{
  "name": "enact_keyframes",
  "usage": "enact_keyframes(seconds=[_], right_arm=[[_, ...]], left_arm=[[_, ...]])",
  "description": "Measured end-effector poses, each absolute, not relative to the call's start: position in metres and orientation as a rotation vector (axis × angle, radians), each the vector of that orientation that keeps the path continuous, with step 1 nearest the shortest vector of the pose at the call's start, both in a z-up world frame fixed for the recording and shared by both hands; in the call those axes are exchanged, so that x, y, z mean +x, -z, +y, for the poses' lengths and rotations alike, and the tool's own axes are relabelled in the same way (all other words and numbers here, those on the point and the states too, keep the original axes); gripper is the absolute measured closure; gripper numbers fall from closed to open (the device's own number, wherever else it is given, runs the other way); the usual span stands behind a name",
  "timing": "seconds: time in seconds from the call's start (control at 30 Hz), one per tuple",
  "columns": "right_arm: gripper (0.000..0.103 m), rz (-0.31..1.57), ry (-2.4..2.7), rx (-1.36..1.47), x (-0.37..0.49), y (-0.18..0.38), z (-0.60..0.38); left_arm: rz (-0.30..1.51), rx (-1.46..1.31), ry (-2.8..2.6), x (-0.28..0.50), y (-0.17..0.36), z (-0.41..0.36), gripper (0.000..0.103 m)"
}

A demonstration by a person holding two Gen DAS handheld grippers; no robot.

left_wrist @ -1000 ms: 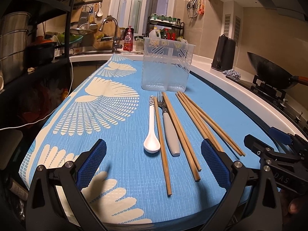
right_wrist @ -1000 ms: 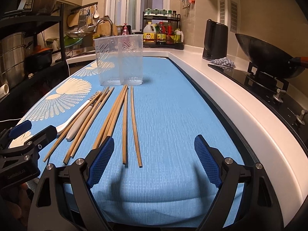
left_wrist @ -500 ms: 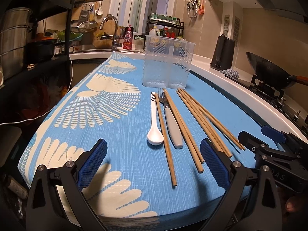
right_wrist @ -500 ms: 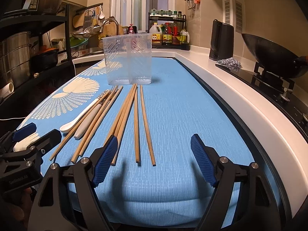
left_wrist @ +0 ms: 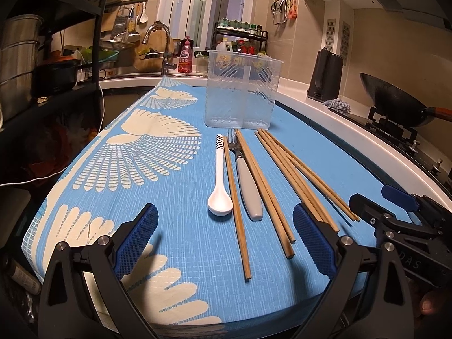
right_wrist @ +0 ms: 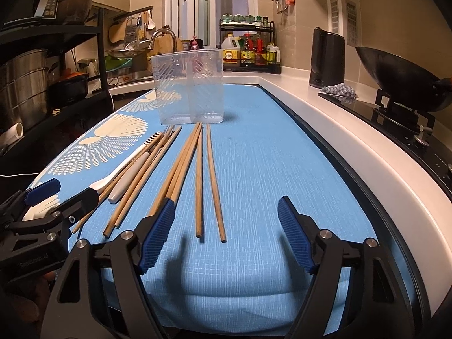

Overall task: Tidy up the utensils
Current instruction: 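Move left tool toward the white spoon while right tool approaches a wooden chopstick, then close left tool on the white spoon while right tool grasps a single chopstick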

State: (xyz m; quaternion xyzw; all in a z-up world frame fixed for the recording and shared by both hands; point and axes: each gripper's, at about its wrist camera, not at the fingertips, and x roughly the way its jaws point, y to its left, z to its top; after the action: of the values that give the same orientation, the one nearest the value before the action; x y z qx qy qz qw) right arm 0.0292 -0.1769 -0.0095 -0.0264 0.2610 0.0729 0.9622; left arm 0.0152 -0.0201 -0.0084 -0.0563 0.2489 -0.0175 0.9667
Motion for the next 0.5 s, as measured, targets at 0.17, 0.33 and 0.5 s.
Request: enact_keyframes(seconds=[0.17, 0.33, 0.5], right_arm=[[0.052, 0.537, -0.148, -0.043, 0.033, 0.011, -0.180], [0.060, 0.572, -0.147, -0.020, 0.039, 0.017, -0.185], [0.060, 0.597, -0.153, -0.020, 0.046, 0.023, -0.187]], left_arm=[[0.499, -0.120, 0.015, 0.015, 0.010, -0.016, 0.017], [0.516, -0.115, 0.009, 0.021, 0.012, -0.016, 0.031], [0.521, -0.139, 0.007, 0.027, 0.012, -0.011, 0.043]])
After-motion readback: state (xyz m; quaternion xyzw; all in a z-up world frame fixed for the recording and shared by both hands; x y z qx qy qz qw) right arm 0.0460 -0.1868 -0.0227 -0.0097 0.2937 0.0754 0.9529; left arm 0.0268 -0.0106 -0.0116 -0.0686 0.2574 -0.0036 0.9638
